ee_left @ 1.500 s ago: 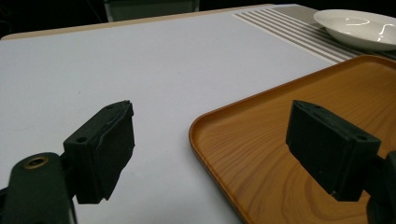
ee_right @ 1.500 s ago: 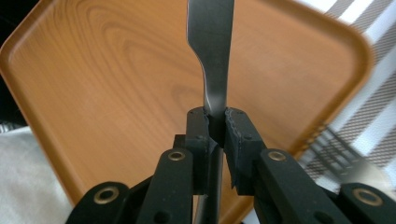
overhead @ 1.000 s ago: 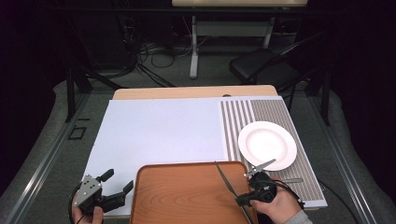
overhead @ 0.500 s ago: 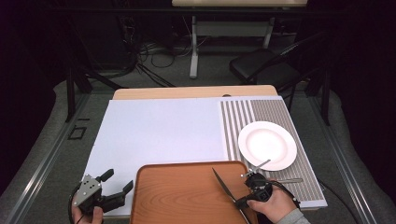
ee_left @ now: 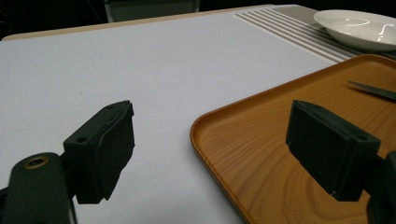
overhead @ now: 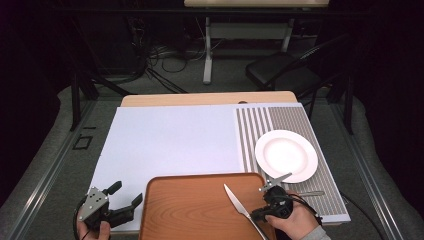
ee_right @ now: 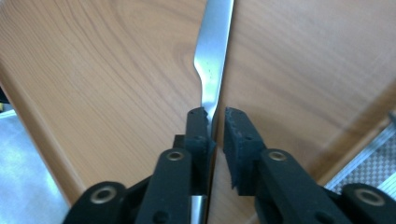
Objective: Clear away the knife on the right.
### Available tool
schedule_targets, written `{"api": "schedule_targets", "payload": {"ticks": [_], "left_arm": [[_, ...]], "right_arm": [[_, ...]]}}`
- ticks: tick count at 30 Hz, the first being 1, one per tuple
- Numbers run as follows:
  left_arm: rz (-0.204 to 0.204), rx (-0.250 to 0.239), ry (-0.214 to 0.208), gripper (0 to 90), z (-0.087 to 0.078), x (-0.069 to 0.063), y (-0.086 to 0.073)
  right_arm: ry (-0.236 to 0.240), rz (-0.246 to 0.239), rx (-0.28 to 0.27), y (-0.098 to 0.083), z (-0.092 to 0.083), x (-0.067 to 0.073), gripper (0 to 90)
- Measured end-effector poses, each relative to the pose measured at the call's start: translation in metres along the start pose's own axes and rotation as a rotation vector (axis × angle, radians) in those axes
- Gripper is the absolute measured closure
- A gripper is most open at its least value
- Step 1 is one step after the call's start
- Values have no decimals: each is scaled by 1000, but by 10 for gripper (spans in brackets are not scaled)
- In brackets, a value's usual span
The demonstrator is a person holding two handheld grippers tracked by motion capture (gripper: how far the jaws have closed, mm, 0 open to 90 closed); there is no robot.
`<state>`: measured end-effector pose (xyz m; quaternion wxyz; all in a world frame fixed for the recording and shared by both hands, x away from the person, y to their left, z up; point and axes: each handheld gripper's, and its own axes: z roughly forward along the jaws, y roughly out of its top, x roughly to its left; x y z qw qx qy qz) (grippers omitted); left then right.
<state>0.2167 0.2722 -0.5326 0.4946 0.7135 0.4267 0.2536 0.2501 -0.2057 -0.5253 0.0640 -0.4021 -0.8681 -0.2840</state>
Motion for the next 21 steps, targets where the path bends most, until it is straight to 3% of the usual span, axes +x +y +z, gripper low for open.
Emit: {"api": "schedule_targets", "payload": {"ticks": [1, 2, 3, 5, 10, 20, 21], "left_arm": [[0, 0, 0, 155, 0, 0, 0], [0, 0, 1, 155, 0, 0, 0], [0, 1, 0, 155, 0, 0, 0], [0, 0, 0, 155, 0, 0, 0], [-2, 0, -1, 155, 0, 0, 0], [-5, 3, 0, 155, 1, 1, -1], [-5, 2, -1, 155, 1, 1, -1]], "right_arm": [[0, 0, 0, 0, 0, 0, 860], [4, -67, -18, 1, 2, 4, 900], [2, -91, -28, 2, 4, 5, 900], [-2, -103, -33, 2, 6, 7, 900], [0, -182, -15, 4, 22, 17, 900], [-15, -138, -17, 1, 21, 8, 900], [-23, -107, -19, 0, 19, 5, 900]]}}
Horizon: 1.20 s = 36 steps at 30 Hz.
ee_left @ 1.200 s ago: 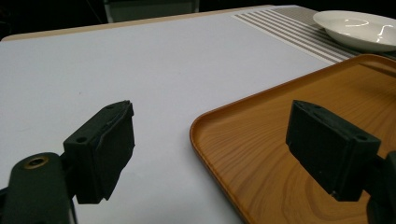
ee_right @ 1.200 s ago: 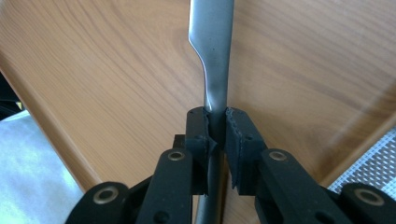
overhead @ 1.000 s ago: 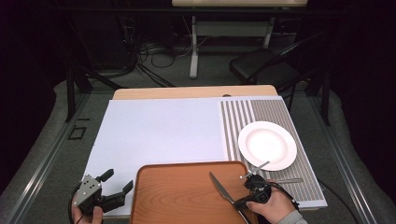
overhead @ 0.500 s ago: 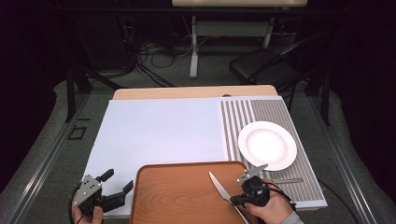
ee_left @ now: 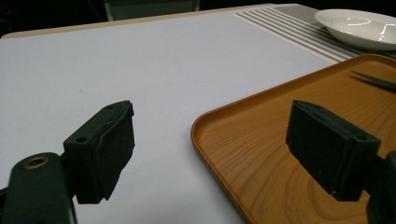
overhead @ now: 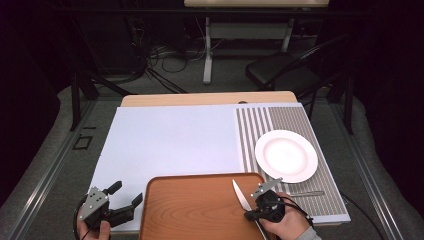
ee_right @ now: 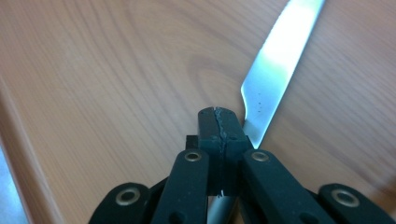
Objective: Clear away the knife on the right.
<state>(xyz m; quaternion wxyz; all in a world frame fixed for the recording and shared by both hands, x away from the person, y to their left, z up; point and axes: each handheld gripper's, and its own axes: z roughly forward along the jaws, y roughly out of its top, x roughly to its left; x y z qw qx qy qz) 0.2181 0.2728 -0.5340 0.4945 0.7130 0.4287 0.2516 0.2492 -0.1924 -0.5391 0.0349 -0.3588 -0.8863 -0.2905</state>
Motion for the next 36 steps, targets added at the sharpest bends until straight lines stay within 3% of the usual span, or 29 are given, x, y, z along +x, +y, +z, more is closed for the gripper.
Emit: {"api": "schedule_targets", "payload": {"ticks": [13, 18, 23, 29, 32, 36], "left_arm": [[-8, 5, -2, 155, 1, 3, -3], [-10, 3, 3, 155, -1, 3, -3], [-14, 1, 11, 156, -3, 3, -3], [-12, 1, 15, 155, -5, 3, -4], [-13, -4, 20, 155, -7, 2, -4], [-5, 3, 19, 155, -6, 1, -4]], "right_arm": [[-38, 59, -9, -8, -10, -13, 900], [-34, 86, -38, -15, -13, -17, 900], [-27, 95, -12, -16, -16, -20, 900], [-22, 88, -32, -16, -16, -19, 900], [3, 83, -76, -16, -18, -19, 900], [-10, 56, -107, -17, -23, -20, 878]]}}
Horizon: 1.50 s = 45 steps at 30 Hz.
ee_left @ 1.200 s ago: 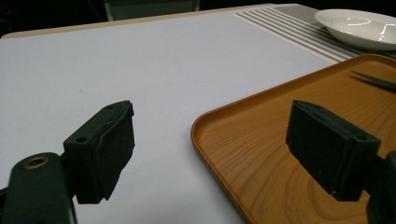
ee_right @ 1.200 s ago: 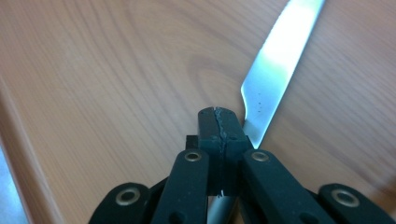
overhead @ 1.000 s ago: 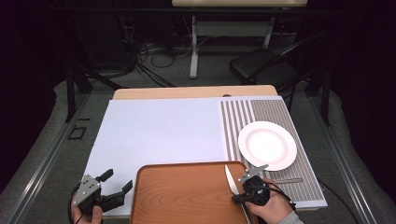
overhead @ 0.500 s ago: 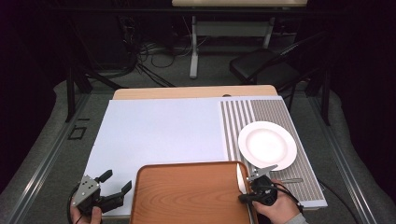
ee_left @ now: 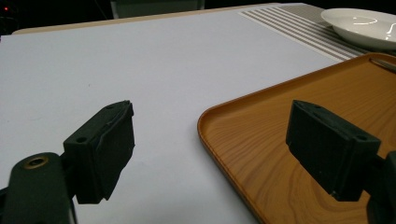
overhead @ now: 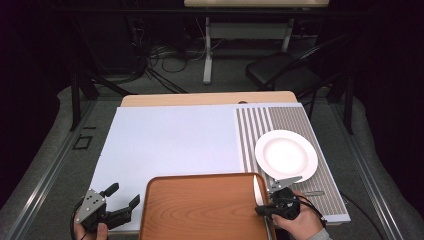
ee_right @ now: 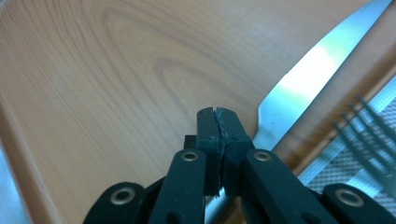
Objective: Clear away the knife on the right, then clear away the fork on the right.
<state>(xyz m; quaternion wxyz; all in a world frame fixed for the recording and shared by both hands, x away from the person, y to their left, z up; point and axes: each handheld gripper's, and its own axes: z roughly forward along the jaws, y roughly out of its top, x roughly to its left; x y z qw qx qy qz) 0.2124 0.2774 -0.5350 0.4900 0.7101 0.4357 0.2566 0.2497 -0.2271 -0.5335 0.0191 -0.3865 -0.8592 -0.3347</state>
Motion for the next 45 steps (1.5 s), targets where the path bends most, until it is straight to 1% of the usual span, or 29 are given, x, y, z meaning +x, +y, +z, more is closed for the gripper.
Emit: {"api": "schedule_targets", "payload": {"ticks": [3, 4, 5, 7, 9, 11, 12, 13, 16, 17, 18, 19, 20, 21, 23, 25, 28, 29, 30, 31, 32, 34, 35, 36, 37, 39, 40, 41, 45], "left_arm": [[0, -8, 6, 155, 0, -1, 0], [0, -8, 6, 155, 0, -1, 0], [-1, -11, 8, 155, -1, 0, 0], [0, -9, 7, 155, -1, -1, 0], [2, -9, 7, 155, -2, -1, 0], [1, -11, 4, 155, -2, -2, 0], [2, -11, 7, 155, -2, -2, 0], [2, -10, 8, 155, -2, -1, 0], [1, -10, 8, 155, -2, -1, 0], [1, -10, 8, 155, -2, -1, 0], [1, -9, 8, 155, -2, -1, 0], [1, -9, 9, 155, -2, -1, 0], [1, -9, 8, 156, -2, -1, 0], [1, -9, 8, 155, -2, -1, 0], [1, -9, 9, 155, -2, -1, 0], [1, -10, 9, 155, -2, -1, 0], [-1, -10, 9, 155, -2, -1, 0], [-1, -9, 8, 155, -2, -1, 0], [-1, -9, 8, 155, -2, -1, 0], [-1, -10, 8, 155, -2, -1, 0], [-1, -10, 8, 156, -2, -1, 0], [-4, -10, 8, 155, -2, -1, 0], [-4, -10, 8, 155, -2, -1, 0], [-3, -10, 6, 155, -2, -1, 0], [-3, -9, 5, 155, -2, -1, 0], [-5, -11, 7, 155, -2, -1, 0], [-5, -12, 7, 155, -2, -1, -1], [-6, -11, 6, 155, -2, 0, -1], [-7, -13, 8, 155, -2, -1, 0]], "right_arm": [[-10, -48, -54, 0, -2, -1, 835], [-10, -48, -54, 0, -2, -1, 835], [-45, -98, -98, 0, -4, -1, 804], [-60, -131, -124, 1, -7, -1, 746], [-79, -178, -175, 1, -9, -1, 707], [-81, -192, -202, 2, -11, -1, 670], [-91, -210, -225, 2, -12, -2, 629], [-103, -224, -254, 2, -12, -2, 618], [-131, -259, -292, 2, -14, -3, 554], [-131, -259, -292, 2, -14, -3, 554], [-156, -285, -314, 2, -14, -3, 527], [-180, -312, -335, 1, -14, -4, 531], [-185, -327, -325, 1, -15, -4, 534], [-206, -344, -334, 0, -17, -5, 526], [-212, -349, -336, 0, -18, -6, 523], [-211, -326, -349, -1, -22, -7, 491], [-233, -334, -369, -2, -25, -8, 477], [-232, -296, -378, -2, -29, -11, 436], [-232, -296, -378, -2, -29, -11, 436], [-242, -276, -386, -2, -32, -14, 402], [-252, -274, -392, -2, -33, -15, 363], [-266, -252, -413, -1, -36, -18, 219], [-266, -252, -413, -1, -36, -18, 219], [-288, -203, -427, -1, -40, -22, 130], [-288, -203, -427, -1, -40, -22, 130], [-290, -194, -432, -3, -42, -26, 87], [-281, -172, -430, -3, -43, -29, 15], [-275, -164, -433, -4, -45, -32, 0], [-284, -168, -428, -4, -48, -34, 0]]}}
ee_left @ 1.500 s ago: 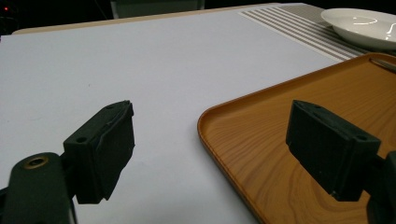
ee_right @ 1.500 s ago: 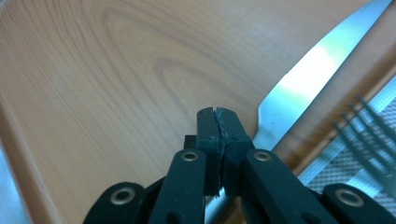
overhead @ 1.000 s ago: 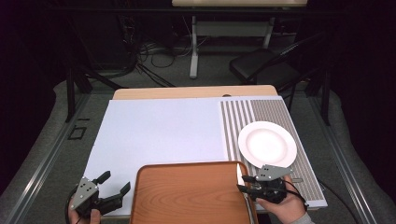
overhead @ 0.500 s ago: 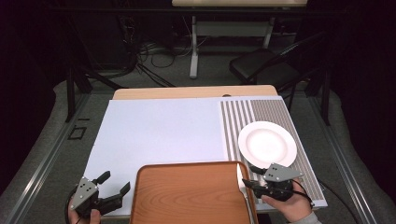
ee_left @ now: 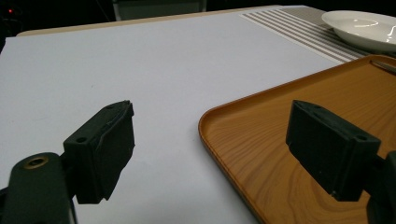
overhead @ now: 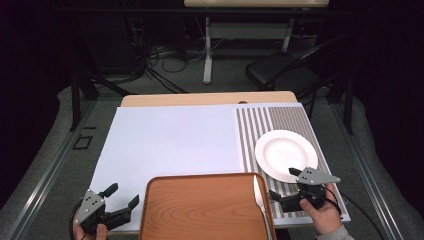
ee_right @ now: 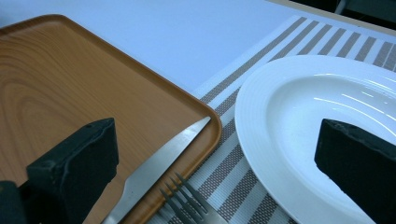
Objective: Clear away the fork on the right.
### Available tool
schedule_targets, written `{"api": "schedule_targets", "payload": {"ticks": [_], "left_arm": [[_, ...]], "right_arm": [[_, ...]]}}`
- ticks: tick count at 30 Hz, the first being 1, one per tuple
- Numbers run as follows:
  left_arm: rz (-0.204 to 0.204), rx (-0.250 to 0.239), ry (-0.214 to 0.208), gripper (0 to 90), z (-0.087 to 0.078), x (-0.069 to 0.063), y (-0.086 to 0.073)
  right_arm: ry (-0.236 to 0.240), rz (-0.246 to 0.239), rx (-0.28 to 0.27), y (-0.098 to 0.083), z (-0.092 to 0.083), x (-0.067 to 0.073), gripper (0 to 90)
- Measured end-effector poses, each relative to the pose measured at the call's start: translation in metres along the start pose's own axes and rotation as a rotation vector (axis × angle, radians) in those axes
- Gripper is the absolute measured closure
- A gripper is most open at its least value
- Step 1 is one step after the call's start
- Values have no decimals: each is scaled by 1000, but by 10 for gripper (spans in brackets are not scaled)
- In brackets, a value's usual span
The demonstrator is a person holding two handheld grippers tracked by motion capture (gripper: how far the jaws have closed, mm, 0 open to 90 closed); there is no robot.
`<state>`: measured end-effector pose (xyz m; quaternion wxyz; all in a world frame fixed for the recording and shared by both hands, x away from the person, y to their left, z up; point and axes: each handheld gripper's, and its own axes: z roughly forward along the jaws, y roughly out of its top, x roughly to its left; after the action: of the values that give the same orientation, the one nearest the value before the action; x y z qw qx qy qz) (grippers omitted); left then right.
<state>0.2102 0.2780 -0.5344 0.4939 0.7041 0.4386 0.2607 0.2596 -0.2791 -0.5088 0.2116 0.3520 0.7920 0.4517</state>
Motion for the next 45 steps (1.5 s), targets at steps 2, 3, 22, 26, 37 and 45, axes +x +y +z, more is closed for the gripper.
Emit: {"api": "schedule_targets", "payload": {"ticks": [2, 3, 22, 26, 37, 45], "left_arm": [[0, 0, -1, 155, 0, 0, 0], [0, 1, -1, 155, 0, 0, 0], [2, 2, -1, 155, -1, 0, 0], [4, 2, 0, 155, -1, 0, 0], [4, 1, 0, 155, -1, 0, 0], [4, 0, -1, 155, -2, 0, 1]], "right_arm": [[-2, -23, 13, 2, -2, -2, 0], [-6, -24, 11, 3, -3, -3, 0], [-39, -257, 201, 5, -5, -22, 0], [-35, -307, 224, 6, -4, -24, 14], [-31, -524, 339, 13, -6, -30, 134], [-30, -630, 396, 12, -3, -31, 159]]}}
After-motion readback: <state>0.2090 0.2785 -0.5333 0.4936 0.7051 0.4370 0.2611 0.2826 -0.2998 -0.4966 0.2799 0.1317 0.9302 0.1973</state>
